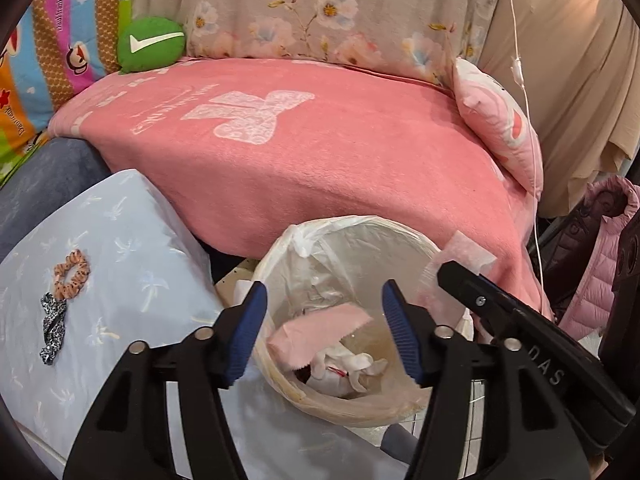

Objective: Collect trash
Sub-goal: 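Carry the pink cloth over the bin and open the left tool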

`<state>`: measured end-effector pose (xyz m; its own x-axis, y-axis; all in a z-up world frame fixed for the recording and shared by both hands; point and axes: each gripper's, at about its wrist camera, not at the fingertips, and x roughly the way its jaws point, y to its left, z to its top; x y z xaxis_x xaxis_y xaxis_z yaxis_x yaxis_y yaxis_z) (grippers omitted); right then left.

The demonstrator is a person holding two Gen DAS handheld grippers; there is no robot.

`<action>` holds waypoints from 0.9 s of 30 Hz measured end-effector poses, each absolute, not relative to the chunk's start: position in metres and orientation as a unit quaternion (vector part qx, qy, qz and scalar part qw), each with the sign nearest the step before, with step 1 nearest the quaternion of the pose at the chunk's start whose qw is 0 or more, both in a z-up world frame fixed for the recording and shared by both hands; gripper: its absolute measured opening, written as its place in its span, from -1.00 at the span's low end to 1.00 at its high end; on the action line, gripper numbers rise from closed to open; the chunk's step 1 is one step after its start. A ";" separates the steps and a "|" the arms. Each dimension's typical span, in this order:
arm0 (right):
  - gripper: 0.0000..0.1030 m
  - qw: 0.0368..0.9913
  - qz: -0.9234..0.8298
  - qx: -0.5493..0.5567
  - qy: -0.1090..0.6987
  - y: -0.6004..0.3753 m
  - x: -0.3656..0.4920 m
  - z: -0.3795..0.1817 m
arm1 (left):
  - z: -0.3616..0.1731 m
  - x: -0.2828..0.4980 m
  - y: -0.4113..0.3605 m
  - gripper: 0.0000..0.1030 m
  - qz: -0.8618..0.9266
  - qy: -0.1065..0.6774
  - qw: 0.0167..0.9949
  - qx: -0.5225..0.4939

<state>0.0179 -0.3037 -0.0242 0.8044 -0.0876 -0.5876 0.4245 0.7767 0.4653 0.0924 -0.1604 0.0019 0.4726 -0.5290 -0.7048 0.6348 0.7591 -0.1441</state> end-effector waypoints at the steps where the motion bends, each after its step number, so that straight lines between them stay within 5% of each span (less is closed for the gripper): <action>1: -0.71 0.900 -0.142 0.303 0.279 -0.304 0.019 -0.025 | 0.002 0.094 -0.159 0.14 -0.337 0.385 0.856 0.069; 6: -0.56 0.900 -0.141 0.303 0.278 -0.299 0.022 -0.025 | -0.001 0.099 -0.152 0.15 -0.322 0.389 0.861 0.064; 27: -0.53 0.908 -0.111 0.274 0.298 -0.263 0.044 -0.018 | -0.006 0.108 -0.111 0.15 -0.284 0.402 0.870 0.035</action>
